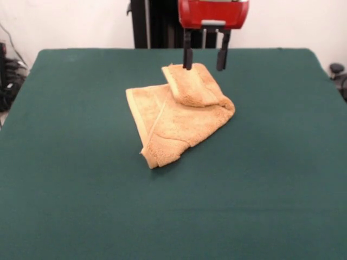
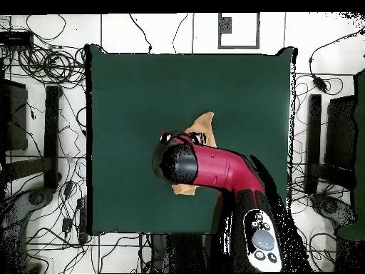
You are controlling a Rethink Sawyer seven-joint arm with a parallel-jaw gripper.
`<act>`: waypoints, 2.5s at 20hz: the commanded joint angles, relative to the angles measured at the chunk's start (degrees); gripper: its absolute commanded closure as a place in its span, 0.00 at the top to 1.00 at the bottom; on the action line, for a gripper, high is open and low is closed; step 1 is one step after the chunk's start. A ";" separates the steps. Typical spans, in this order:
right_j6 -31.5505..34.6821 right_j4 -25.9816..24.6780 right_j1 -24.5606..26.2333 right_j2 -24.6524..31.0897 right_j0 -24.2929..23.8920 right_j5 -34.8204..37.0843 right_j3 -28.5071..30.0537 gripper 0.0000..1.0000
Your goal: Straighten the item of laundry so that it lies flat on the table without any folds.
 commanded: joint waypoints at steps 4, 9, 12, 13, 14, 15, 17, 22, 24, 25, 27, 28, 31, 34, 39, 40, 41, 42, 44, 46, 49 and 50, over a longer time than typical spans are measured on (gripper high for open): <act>6.96 -3.95 5.12 5.39 -1.08 -9.01 10.19 1.00; 7.93 -4.56 5.22 5.32 -1.30 -12.28 12.64 1.00; 9.12 -5.06 4.63 4.73 -0.97 -14.27 14.64 1.00; 9.41 -5.26 4.48 4.59 -0.93 -14.87 15.23 1.00; 9.69 -5.39 4.36 4.55 -0.99 -15.44 15.85 1.00; 9.84 -5.52 4.23 4.50 -1.08 -15.98 16.43 1.00; 10.01 -5.75 4.03 4.59 -1.45 -16.94 17.58 1.00; 10.79 -7.02 3.42 4.66 -2.66 -20.42 21.30 1.00; 10.91 -7.62 3.00 4.70 -3.26 -21.46 22.55 1.00; 10.84 -7.80 2.97 4.85 -3.69 -21.73 22.92 1.00; 10.67 -8.33 3.06 4.87 -4.27 -22.59 23.58 1.00; 10.67 -8.54 3.26 4.51 -4.22 -23.12 23.72 1.00; 11.00 -9.06 4.19 3.39 -3.91 -25.10 24.08 1.00; 11.60 -9.61 5.31 2.64 -3.68 -27.41 24.38 1.00; 11.59 -7.80 4.48 1.02 -1.76 -25.19 23.83 1.00; 11.49 -6.83 4.21 0.48 -1.11 -23.47 23.33 1.00; 11.07 -6.28 3.91 -0.10 -0.23 -22.18 22.31 1.00; 10.88 -5.60 4.07 -0.08 -0.04 -20.48 21.50 1.00; 9.93 -4.89 4.64 0.31 0.02 -17.66 19.22 1.00; 9.10 -4.27 5.00 1.24 -0.64 -14.79 17.58 1.00; 7.86 -3.55 5.45 1.63 -1.11 -10.12 15.38 1.00; 7.34 -3.62 5.79 1.14 -0.82 -8.91 14.31 1.00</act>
